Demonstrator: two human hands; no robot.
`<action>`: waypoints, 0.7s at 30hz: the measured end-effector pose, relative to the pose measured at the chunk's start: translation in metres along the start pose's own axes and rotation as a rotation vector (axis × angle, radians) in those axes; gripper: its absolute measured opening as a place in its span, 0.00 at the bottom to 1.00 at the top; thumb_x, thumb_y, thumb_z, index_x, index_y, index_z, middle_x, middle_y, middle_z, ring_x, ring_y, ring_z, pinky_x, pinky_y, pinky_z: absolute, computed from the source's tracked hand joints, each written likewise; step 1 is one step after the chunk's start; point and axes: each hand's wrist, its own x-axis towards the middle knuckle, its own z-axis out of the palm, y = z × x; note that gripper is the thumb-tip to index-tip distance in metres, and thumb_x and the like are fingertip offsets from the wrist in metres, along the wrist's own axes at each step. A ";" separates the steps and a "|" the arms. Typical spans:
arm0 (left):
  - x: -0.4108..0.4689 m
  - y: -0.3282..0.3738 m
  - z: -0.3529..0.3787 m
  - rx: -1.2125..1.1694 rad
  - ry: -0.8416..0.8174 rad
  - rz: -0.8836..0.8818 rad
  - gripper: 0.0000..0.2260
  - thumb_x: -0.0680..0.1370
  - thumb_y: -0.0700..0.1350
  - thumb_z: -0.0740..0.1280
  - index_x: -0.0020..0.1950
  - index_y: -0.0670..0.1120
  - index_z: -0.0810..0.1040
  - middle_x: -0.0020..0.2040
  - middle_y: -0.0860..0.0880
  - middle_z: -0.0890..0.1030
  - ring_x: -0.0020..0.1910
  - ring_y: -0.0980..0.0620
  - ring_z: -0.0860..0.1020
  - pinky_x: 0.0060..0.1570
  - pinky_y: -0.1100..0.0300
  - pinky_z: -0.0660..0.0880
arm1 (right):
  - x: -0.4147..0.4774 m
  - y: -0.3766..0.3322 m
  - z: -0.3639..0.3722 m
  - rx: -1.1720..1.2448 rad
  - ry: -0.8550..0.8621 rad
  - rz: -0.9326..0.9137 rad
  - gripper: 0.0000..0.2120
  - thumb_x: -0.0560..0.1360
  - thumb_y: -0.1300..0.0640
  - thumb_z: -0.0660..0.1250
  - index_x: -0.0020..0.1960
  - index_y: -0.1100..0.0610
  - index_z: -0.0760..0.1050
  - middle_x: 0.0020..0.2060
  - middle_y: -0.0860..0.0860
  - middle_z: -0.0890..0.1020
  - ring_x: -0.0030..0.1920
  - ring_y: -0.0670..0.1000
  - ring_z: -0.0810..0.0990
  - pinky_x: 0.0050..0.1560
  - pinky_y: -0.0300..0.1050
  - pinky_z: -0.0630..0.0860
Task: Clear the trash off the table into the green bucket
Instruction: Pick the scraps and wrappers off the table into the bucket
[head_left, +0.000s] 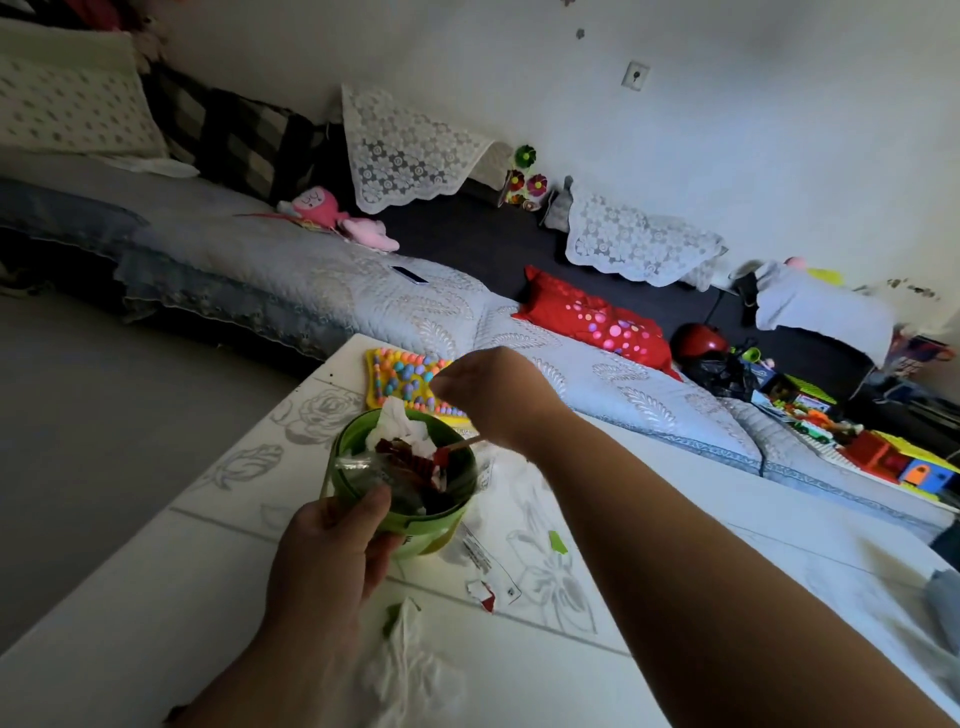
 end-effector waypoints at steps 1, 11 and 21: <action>0.000 0.001 0.001 -0.008 0.004 -0.003 0.09 0.75 0.45 0.70 0.49 0.40 0.79 0.41 0.46 0.82 0.37 0.53 0.80 0.34 0.64 0.78 | -0.001 0.006 -0.007 0.054 0.031 0.034 0.13 0.77 0.52 0.64 0.55 0.58 0.81 0.53 0.55 0.83 0.55 0.54 0.80 0.55 0.46 0.76; 0.013 -0.002 0.017 -0.073 0.069 -0.007 0.10 0.75 0.45 0.70 0.53 0.42 0.78 0.45 0.46 0.82 0.40 0.53 0.80 0.27 0.68 0.76 | 0.013 0.167 -0.011 0.165 0.252 0.536 0.13 0.71 0.57 0.65 0.28 0.56 0.70 0.35 0.56 0.80 0.50 0.60 0.83 0.44 0.49 0.77; 0.026 -0.013 0.015 -0.020 0.074 0.008 0.08 0.72 0.48 0.69 0.47 0.46 0.79 0.36 0.50 0.84 0.36 0.54 0.82 0.24 0.68 0.75 | 0.032 0.246 0.051 0.047 0.056 0.577 0.33 0.69 0.56 0.73 0.72 0.55 0.66 0.67 0.55 0.74 0.66 0.55 0.73 0.63 0.44 0.70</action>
